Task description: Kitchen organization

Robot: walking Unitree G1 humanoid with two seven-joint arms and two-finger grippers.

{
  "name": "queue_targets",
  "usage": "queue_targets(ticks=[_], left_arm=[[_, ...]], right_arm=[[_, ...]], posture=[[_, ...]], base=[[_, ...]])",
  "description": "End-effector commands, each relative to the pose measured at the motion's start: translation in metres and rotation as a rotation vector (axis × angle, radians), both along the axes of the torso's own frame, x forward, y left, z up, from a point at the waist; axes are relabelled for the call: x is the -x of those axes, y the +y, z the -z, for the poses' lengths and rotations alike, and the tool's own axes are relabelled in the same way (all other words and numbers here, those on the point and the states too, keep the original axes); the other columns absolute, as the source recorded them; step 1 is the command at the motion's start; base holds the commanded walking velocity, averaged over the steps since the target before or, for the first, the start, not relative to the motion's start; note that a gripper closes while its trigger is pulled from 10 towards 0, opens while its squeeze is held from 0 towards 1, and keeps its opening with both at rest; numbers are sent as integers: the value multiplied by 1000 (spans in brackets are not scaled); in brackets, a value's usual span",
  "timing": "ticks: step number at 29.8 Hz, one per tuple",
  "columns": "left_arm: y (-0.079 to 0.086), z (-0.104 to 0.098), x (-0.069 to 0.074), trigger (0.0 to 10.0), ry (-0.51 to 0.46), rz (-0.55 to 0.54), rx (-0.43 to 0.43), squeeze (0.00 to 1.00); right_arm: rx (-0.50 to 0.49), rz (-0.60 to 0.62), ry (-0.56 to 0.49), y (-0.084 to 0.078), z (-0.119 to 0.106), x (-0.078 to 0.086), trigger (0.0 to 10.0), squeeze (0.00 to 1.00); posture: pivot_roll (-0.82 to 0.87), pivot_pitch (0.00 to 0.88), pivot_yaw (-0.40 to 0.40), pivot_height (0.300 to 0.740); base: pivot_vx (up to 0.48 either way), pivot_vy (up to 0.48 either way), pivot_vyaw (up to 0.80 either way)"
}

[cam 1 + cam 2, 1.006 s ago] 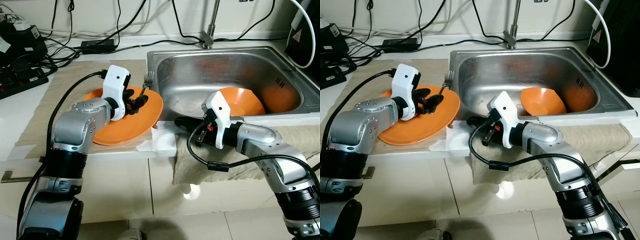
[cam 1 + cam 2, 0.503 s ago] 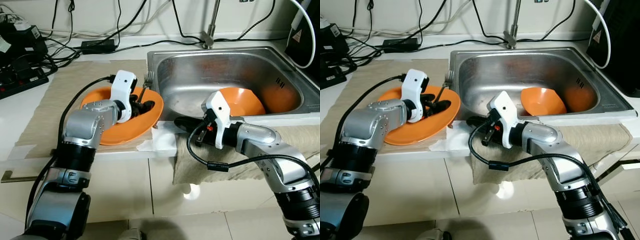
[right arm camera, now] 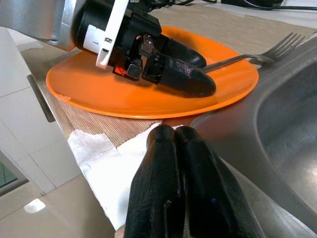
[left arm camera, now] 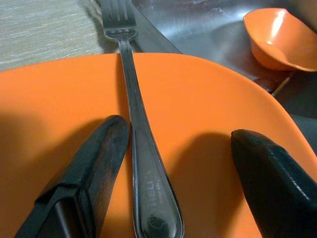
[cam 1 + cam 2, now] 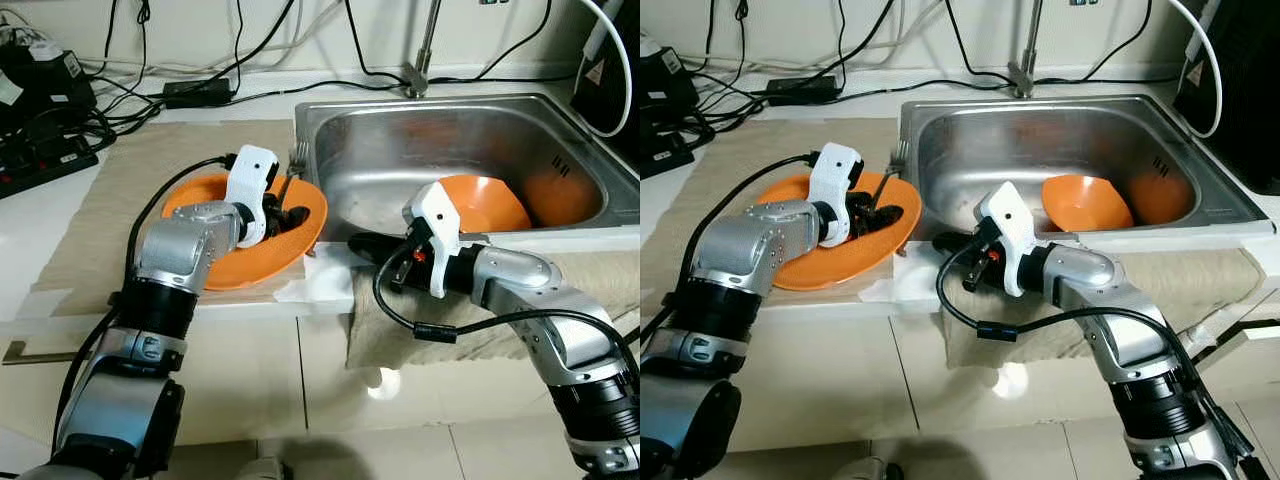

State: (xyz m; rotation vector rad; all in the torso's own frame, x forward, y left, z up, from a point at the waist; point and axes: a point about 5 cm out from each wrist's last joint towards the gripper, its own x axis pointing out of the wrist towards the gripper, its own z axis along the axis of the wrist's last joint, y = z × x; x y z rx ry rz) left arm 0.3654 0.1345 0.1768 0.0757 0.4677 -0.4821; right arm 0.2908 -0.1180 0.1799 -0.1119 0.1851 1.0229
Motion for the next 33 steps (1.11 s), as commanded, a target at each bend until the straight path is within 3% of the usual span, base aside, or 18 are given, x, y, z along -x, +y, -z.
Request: queue_targets(ticks=[1, 11, 22, 23, 24, 25, 32, 33], left_arm=[[9, 15, 4, 10000, 81, -20, -43, 0], [31, 17, 21, 10000, 105, -36, -53, 0], [25, 16, 18, 10000, 67, -34, -59, 0], [24, 17, 18, 7137, 66, -33, -58, 0], [24, 17, 18, 7137, 66, -32, -58, 0], [24, 17, 18, 0, 63, -29, -62, 47], [23, 22, 17, 0, 80, -8, -52, 31], [21, 21, 18, 0, 74, 12, -34, 114]], right_arm=[[2, 9, -20, 0, -5, -2, 10000, 0], [6, 11, -14, -1, -3, -1, 10000, 0], [8, 2, -18, 1, -4, -4, 10000, 0], [9, 2, -19, 0, -4, -3, 10000, 0], [9, 3, -19, 0, -4, -3, 10000, 0], [10, 4, -19, 0, -4, -3, 10000, 0], [9, 13, -19, -2, -4, -2, 10000, 0], [9, 13, -19, -2, -4, -2, 10000, 0]], posture=[[55, 22, 50, 740], [71, 27, 48, 740], [71, 19, 39, 740], [71, 19, 39, 740], [71, 19, 39, 740], [71, 19, 39, 740], [59, 14, 44, 740], [60, 14, 44, 740]], base=[[0, 0, 0], [0, 0, 0], [0, 0, 0], [0, 0, 0], [0, 0, 0], [0, 0, 0], [0, 0, 0], [0, 0, 0]])
